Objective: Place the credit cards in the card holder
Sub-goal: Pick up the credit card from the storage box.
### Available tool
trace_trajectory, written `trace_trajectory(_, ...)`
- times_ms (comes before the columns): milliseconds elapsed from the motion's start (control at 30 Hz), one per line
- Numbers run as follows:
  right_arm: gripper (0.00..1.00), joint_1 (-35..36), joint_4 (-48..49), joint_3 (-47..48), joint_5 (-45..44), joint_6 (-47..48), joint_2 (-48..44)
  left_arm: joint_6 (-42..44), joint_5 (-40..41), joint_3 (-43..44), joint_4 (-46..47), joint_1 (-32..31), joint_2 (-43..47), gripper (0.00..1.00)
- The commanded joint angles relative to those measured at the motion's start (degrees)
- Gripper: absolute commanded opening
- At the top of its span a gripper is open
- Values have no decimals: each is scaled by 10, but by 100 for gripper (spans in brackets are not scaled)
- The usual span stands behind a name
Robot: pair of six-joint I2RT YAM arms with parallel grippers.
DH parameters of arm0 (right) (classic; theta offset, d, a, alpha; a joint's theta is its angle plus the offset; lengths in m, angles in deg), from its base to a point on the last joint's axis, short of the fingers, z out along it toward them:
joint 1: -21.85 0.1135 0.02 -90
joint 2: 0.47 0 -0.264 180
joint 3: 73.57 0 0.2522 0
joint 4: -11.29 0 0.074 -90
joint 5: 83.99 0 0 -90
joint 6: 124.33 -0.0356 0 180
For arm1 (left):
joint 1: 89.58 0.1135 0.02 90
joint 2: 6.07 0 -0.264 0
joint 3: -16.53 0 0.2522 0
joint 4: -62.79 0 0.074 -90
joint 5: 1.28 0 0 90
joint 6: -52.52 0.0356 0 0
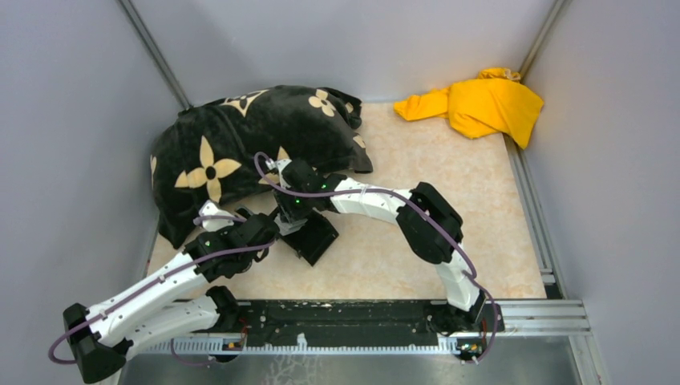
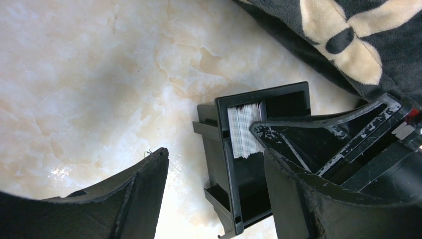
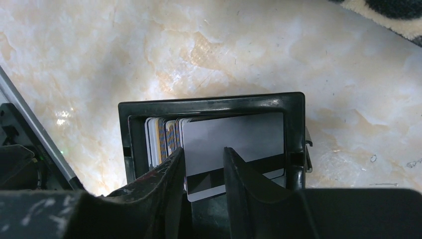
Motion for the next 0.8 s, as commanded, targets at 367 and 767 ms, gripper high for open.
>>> trace_trajectory(367, 32, -2, 6, 29, 38, -32, -27, -36, 19, -12, -18, 1, -3, 76)
trace_trajectory(767, 28, 0, 3, 29, 40, -35, -52, -22, 11, -9, -4, 1, -6, 76)
